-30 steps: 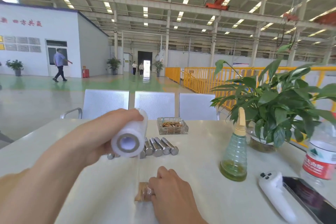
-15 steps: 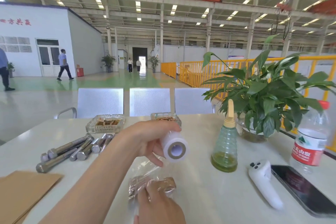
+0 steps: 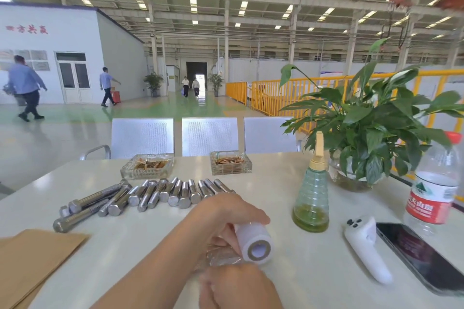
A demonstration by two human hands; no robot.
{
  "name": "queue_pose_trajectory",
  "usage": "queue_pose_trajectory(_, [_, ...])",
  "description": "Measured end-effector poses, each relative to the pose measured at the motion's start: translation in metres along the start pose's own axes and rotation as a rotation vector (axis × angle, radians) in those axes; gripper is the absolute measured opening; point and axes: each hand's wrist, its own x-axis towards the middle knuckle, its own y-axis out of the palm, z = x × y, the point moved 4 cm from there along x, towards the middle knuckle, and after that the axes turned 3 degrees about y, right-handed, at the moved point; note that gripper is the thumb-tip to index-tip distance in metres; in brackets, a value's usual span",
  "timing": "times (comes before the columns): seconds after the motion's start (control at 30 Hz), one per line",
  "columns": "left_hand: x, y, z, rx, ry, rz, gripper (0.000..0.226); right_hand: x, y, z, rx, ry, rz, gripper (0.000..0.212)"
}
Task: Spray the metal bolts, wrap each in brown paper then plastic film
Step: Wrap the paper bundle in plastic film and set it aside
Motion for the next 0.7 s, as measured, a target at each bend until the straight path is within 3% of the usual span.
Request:
queue_pose_trajectory(0.07, [0.001,0.0,0.0,0.039,0.005,-0.001,0.046,0.002,-0.031,0.0,0.05,0.175,-0.218,0.032])
queue_pose_trajectory(0.13, [-0.003,0.001,-0.003,0.108,0.01,0.028,0.047,-0.004,-0.056,-0.013,0.08,0.169,-0.513,0.023])
queue_pose_trajectory(0.17, [-0.004,0.002,-0.004,0.12,0.01,0.037,0.055,-0.002,-0.061,-0.021,0.148,0.195,-0.56,0.023])
queue_pose_trajectory(0.23, [-0.007,0.002,-0.005,0.11,0.002,0.018,0.064,0.006,-0.053,-0.037,0.28,0.241,-0.357,0.048])
queue_pose_trajectory(0.3, [-0.009,0.002,-0.004,0.099,0.003,-0.02,0.056,0.017,-0.036,-0.049,0.346,0.279,-0.132,0.075])
queue_pose_trajectory(0.37, [-0.012,0.0,-0.003,0.068,0.004,-0.057,0.045,0.021,-0.024,-0.051,0.323,0.259,-0.026,0.092])
queue_pose_trajectory(0.5, [-0.024,-0.01,-0.003,0.053,0.044,-0.063,0.035,0.016,-0.016,-0.064,0.214,0.303,-0.046,0.083])
queue_pose_trajectory(0.63, [-0.044,-0.036,0.013,0.624,0.284,-0.376,0.033,0.013,-0.016,-0.071,0.044,0.289,-0.062,0.073])
queue_pose_trajectory(0.7, [-0.051,-0.039,0.036,0.749,0.34,-0.325,0.026,0.013,-0.016,-0.068,0.001,0.295,-0.055,0.072])
